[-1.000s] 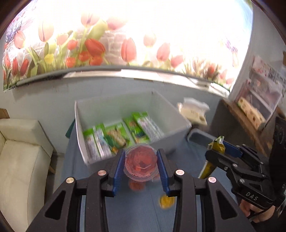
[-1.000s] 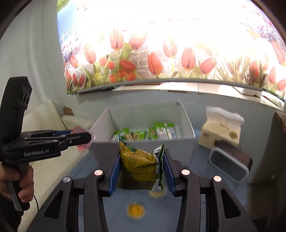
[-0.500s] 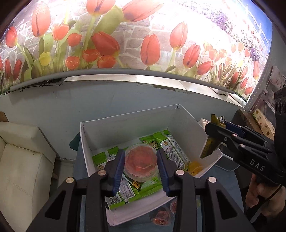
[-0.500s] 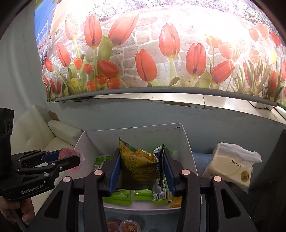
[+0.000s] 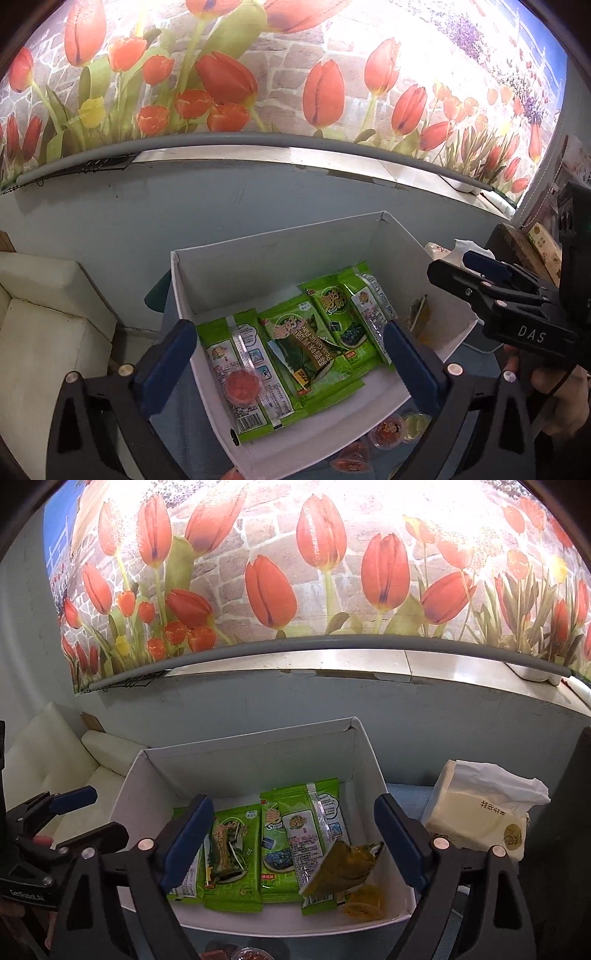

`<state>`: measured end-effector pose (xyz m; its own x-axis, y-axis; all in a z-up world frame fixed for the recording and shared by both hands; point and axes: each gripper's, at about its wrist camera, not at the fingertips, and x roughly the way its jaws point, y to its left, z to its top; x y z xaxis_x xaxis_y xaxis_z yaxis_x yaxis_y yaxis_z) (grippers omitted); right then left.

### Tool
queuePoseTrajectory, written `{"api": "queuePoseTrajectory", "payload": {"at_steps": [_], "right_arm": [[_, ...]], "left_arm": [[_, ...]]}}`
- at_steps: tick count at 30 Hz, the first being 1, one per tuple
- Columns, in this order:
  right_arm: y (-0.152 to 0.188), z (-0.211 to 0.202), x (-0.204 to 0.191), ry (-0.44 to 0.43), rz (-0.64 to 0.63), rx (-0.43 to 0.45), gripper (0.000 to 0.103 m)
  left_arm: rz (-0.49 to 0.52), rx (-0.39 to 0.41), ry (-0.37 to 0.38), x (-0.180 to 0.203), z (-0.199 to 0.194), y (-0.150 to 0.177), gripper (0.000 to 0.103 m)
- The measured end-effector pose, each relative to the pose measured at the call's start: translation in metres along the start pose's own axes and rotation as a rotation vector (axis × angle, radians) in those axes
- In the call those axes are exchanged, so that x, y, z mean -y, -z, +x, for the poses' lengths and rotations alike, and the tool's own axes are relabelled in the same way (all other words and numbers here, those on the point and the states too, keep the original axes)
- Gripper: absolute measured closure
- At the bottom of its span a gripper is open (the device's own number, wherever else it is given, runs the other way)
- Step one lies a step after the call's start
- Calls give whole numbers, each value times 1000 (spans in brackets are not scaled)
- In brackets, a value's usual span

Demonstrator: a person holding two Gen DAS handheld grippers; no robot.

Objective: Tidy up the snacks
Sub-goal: 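Carry the yellow packet and pink jelly cup into the white box and open both grippers, then grasp a clear yellow jelly cup with the right gripper while the left gripper grasps a pink cartoon-lid cup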

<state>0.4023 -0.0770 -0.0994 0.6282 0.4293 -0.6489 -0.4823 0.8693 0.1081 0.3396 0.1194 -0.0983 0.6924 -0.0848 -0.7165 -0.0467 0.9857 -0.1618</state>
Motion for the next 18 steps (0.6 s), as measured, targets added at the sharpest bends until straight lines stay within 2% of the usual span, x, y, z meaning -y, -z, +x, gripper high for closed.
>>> {"api": "queuePoseTrajectory", "payload": {"at_steps": [5, 9, 14, 18], "right_arm": [[2, -3, 3, -4, 14, 1, 11], [16, -23, 10, -5, 37, 39, 11], [67, -56, 14, 4, 23, 65, 11], [120, -59, 13, 31, -24, -2, 11]], "left_arm": [[12, 1, -15, 1, -3, -1, 0], [15, 15, -21, 0, -15, 7, 0], [23, 34, 6, 2, -41, 36, 0], [77, 25, 2, 17, -57, 72, 0]]}}
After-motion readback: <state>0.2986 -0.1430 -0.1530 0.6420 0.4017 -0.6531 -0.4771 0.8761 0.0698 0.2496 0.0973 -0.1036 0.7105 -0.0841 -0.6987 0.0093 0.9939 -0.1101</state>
